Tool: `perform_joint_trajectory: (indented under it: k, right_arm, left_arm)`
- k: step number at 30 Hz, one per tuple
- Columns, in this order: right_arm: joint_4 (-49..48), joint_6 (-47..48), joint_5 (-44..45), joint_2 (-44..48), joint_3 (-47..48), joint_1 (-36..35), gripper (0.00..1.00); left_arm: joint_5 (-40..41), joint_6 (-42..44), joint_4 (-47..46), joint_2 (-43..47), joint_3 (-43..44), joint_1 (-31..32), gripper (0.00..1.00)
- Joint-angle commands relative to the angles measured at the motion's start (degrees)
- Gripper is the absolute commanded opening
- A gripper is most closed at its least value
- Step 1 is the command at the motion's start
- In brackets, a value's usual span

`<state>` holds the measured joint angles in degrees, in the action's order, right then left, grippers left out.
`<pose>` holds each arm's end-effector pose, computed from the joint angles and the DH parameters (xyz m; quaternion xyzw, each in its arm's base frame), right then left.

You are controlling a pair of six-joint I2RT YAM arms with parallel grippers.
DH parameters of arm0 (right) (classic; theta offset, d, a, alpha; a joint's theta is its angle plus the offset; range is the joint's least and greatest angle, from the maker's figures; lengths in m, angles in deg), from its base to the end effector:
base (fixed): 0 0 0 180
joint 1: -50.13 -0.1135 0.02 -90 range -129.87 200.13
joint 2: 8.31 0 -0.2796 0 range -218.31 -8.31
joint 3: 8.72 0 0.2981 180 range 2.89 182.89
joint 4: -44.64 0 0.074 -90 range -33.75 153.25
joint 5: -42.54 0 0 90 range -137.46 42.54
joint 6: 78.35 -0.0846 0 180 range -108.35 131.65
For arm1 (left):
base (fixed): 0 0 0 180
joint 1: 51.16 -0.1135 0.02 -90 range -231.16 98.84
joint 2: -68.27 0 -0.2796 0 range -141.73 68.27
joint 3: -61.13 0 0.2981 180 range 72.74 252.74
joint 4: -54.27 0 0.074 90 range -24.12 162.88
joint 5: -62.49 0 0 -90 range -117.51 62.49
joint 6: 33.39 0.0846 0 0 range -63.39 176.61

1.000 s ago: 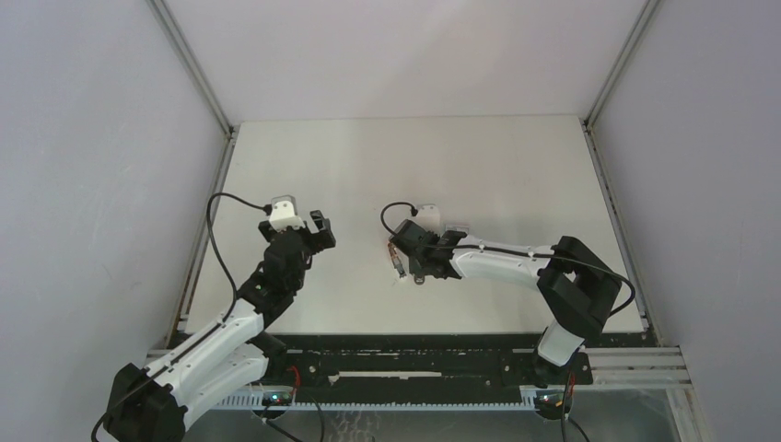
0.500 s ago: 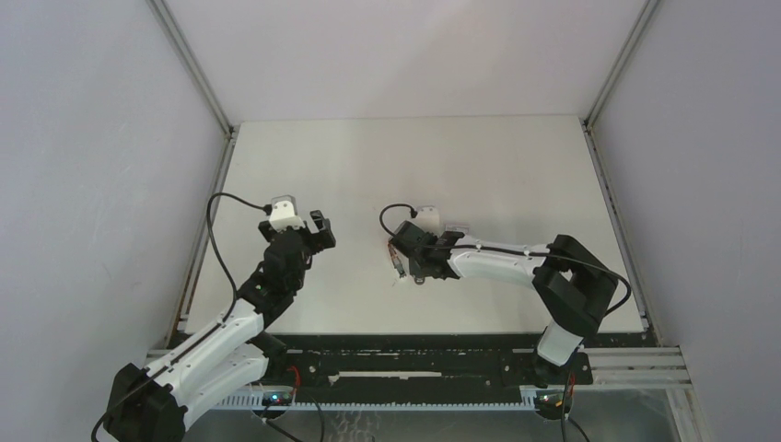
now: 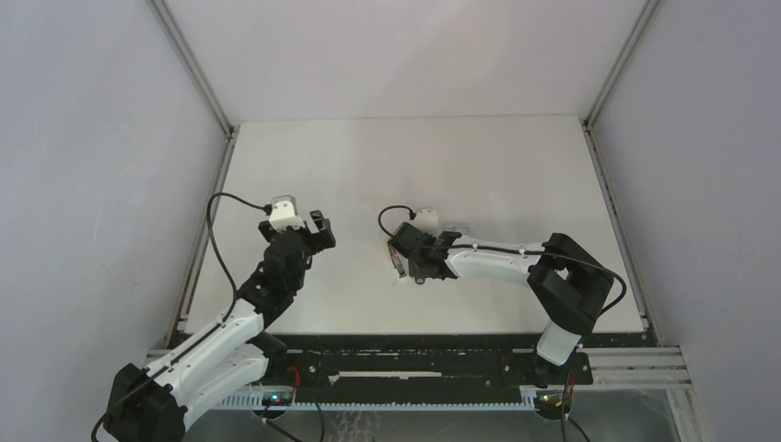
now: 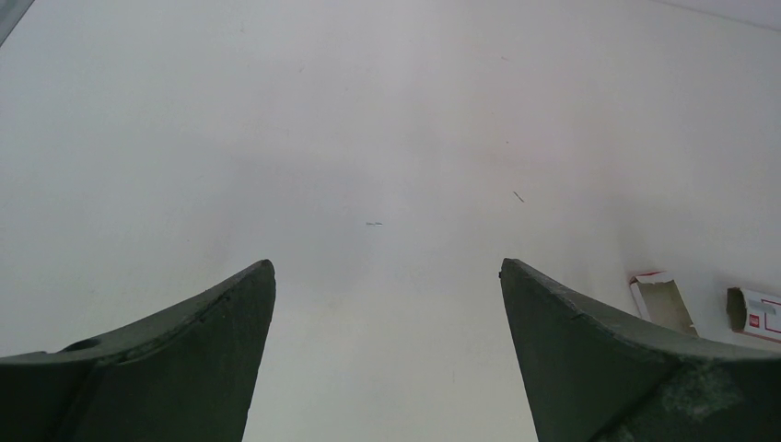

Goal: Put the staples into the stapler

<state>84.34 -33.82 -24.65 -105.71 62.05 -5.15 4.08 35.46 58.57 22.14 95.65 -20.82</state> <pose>0.2454 0.2965 0.1180 -0.0416 0.9594 0.0314 0.2773 0.2457 -0.0924 0.2150 -0.1019 0.7787 -0.0561 0.6165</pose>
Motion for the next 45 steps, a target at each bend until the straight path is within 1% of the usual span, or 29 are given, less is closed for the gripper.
perform_joint_trajectory:
  k: [1, 6, 9, 16, 19, 24, 26, 28, 30, 33, 34, 38, 45]
  right_arm:
    - [-0.2, -0.4, 0.0, -0.1, 2.1, -0.5, 0.11]
    - [0.1, -0.5, 0.3, 0.8, 2.1, -0.4, 0.22]
    - [0.3, -0.5, 0.6, 1.1, 2.1, -0.5, 0.27]
    - [0.5, -0.3, 0.7, 2.3, 2.1, -0.4, 0.30]
    - [0.6, 0.4, 0.5, 4.7, 2.1, -0.4, 0.30]
    - [-0.2, 3.8, -0.1, 10.2, 1.6, -0.1, 0.37]
    - [-1.7, 4.9, -0.7, 12.2, 0.1, 0.7, 0.37]
    - [-5.4, 5.8, -3.7, 14.1, -2.8, 2.6, 0.38]
    - [-10.0, 6.2, -9.2, 15.9, -6.7, 4.9, 0.38]
    - [-15.7, 7.0, -13.1, 17.9, -11.8, 7.4, 0.40]
    - [-16.5, 7.4, -14.1, 17.9, -12.9, 8.1, 0.40]
    - [-18.4, 8.3, -15.9, 17.0, -14.8, 9.7, 0.41]
    - [-20.8, 8.5, -17.3, 13.1, -14.9, 9.7, 0.41]
  left_arm:
    - [1.0, 1.4, -2.3, 0.2, -0.9, -0.2, 0.96]
    - [1.1, 1.4, -2.2, 0.2, -0.9, -0.2, 0.96]
    - [1.0, 1.4, -2.3, 0.1, -0.9, -0.2, 0.96]
    - [1.2, 1.5, -2.2, 0.1, -0.9, -0.2, 0.96]
    - [-0.2, 2.5, -3.3, -0.2, -1.2, -0.2, 0.96]
    - [-10.8, 4.6, -7.2, -2.1, -1.4, -0.2, 0.95]
    - [-17.6, 5.3, -9.4, -3.7, -1.3, -0.2, 0.95]
    - [-25.5, 5.5, -12.2, -5.5, -1.2, -0.3, 0.94]
    - [-33.6, 5.3, -16.1, -7.9, -1.2, -0.1, 0.94]
    - [-40.8, 4.5, -19.7, -12.1, -0.8, -0.2, 0.94]
    - [-42.2, 4.4, -19.9, -13.3, -0.2, -0.1, 0.93]
    - [-43.6, 4.2, -19.9, -17.1, 1.1, -0.1, 0.92]
    - [-42.6, 4.6, -18.4, -18.8, 2.0, -0.1, 0.92]
